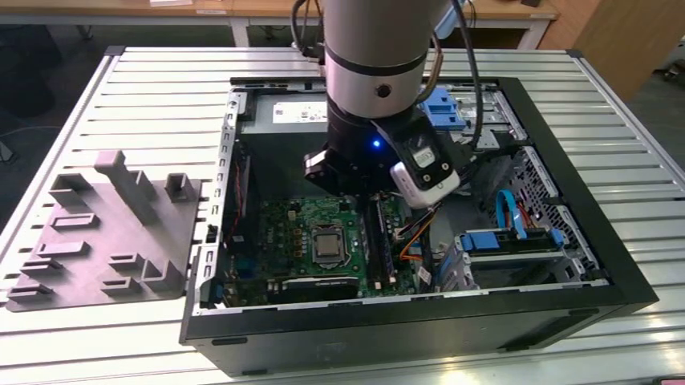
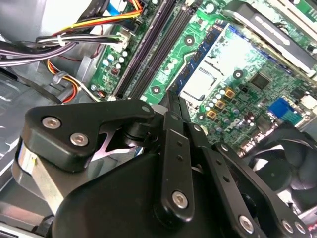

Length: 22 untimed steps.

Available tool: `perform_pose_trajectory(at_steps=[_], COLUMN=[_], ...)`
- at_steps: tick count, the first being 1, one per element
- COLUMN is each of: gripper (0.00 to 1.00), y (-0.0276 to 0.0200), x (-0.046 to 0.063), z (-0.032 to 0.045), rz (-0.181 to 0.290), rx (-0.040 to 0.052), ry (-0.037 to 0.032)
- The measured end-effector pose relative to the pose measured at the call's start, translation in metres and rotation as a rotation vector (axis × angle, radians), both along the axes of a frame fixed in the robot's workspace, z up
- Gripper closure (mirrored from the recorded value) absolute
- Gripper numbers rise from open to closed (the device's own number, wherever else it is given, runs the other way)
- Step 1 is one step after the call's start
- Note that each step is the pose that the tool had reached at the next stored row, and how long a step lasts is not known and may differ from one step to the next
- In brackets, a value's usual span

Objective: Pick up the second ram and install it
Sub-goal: 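Insert the second ram into the second slot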

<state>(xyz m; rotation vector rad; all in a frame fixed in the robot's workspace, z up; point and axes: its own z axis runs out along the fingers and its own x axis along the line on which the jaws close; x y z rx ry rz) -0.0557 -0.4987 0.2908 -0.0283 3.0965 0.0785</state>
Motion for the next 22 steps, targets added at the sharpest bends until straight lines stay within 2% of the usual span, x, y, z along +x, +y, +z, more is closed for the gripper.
perform_pose_trajectory(at_steps=[4, 5, 10, 14, 18, 22], gripper=[0.89, 0.89, 0.89, 0.89, 0.89, 0.89], y=[0.0, 0.0, 0.0, 0.0, 0.0, 0.0], x=[0.004, 0.006, 0.011, 0.02, 0.02, 0.021], z=[-0.0051, -0.0095, -0.0117, -0.0142, -0.0203, -0.0206], rz=[0.0, 0.0, 0.0, 0.0, 0.0, 0.0], rx=[0.001, 0.0016, 0.0027, 0.0037, 0.0036, 0.0034], ry=[0.002, 0.0023, 0.0023, 0.0034, 0.0044, 0.0046])
